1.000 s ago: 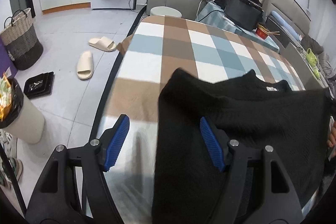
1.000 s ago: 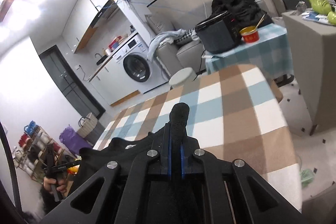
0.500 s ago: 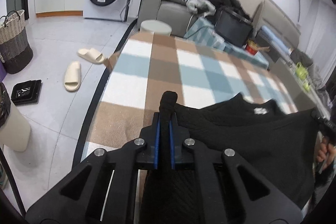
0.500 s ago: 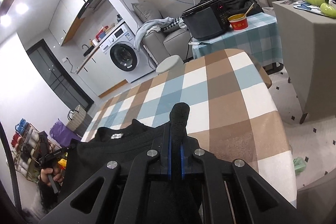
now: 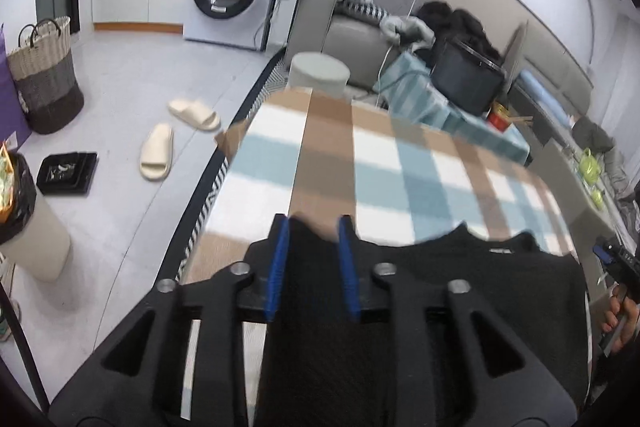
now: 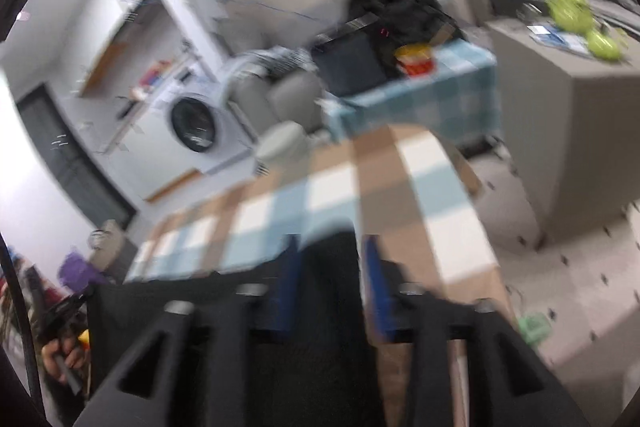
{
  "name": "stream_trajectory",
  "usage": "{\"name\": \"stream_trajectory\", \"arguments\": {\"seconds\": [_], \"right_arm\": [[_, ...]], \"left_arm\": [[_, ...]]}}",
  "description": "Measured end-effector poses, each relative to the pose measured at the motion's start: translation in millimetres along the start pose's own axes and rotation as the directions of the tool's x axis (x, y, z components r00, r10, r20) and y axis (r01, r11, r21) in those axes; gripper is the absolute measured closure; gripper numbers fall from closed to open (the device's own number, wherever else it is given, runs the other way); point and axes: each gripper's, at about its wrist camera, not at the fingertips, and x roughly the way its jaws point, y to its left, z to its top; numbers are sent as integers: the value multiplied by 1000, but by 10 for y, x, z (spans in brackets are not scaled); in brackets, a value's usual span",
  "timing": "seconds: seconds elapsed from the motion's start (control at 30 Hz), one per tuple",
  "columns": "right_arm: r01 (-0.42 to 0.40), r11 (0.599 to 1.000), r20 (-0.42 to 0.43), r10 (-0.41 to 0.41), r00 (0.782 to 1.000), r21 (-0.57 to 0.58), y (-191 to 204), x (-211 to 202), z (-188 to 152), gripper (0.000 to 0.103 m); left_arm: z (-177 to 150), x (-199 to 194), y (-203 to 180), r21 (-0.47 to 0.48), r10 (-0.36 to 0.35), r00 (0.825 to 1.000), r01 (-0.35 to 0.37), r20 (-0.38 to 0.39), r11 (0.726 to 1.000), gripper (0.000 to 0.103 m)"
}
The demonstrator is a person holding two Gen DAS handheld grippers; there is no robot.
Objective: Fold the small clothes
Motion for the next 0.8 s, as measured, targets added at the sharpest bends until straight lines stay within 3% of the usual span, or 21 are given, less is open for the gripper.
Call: {"name": "stream_trajectory", "arguments": {"seconds": [0.07, 0.23, 0.3, 0.4, 0.8], "right_arm": [[-8, 1000, -33, 8, 999, -9, -40, -55, -87, 56], [-41, 999, -120, 41, 992, 7, -122, -307, -397, 56], [-53, 999, -140, 54, 989, 11, -133, -429, -527, 55], [-82, 996, -167, 84, 982, 20, -142, -612, -767, 46], [-113, 993, -290, 103, 952, -17, -51, -1216, -1667, 41]], "left_arm": [[-107, -34, 43, -2, 7, 1000, -7, -19, 1000, 58], [-426, -287, 142, -17, 7, 999, -8, -51, 1000, 43], [-600, -430, 171, -16, 2, 998, -3, -60, 1000, 41], [-880, -648, 177, 2, 6, 997, -6, -78, 1000, 39], [-1897, -1411, -103, 65, -31, 988, 41, -152, 997, 35]]}}
